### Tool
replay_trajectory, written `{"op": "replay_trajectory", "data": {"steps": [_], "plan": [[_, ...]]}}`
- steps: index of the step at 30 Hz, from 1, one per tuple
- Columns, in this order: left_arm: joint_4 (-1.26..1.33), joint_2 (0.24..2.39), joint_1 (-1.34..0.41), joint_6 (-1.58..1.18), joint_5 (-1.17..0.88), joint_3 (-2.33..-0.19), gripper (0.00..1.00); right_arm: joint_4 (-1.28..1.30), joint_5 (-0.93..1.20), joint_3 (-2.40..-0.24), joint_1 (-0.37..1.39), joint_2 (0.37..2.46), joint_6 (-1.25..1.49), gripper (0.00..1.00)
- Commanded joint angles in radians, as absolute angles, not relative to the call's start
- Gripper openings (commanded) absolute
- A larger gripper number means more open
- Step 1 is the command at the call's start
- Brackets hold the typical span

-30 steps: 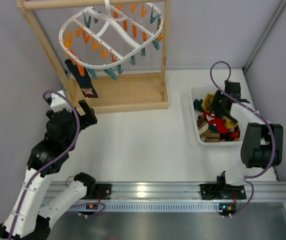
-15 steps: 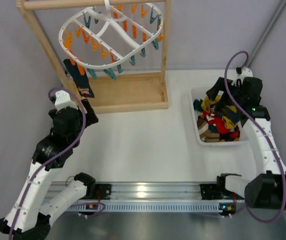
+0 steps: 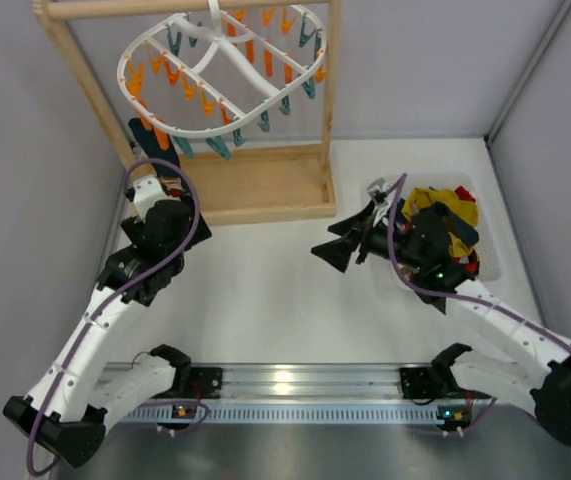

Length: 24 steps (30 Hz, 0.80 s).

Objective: Remove the socks clipped to the hanger

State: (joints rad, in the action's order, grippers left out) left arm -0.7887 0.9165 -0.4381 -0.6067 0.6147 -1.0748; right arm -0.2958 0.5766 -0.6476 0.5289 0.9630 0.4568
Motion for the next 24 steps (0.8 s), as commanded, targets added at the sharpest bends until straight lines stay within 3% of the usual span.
{"op": "replay_trajectory", "data": {"steps": [1,8,13,24], "plan": [[-0.816,0.855,-0.434,-0.595,0.765,-1.1,0.99,-0.59,0.391,-0.658,0.647,1.096,0.428,0.99],[-0.845,0.752,-0.43,-0.459,0.793,-1.15,0.99,-0.764,0.267,-1.016,0.825,1.576,0.385,1.0],[-0.838,0.603,-0.43,-0.437,0.94,-1.132,0.99,-0.802,0.215,-1.316,0.859,1.941,0.383,0.99],[-0.83,0.465,-0.445,-0.5,0.954,-1.069,0.99,-0.58,0.268,-2.251,0.894,2.615,0.342,0.96]]}}
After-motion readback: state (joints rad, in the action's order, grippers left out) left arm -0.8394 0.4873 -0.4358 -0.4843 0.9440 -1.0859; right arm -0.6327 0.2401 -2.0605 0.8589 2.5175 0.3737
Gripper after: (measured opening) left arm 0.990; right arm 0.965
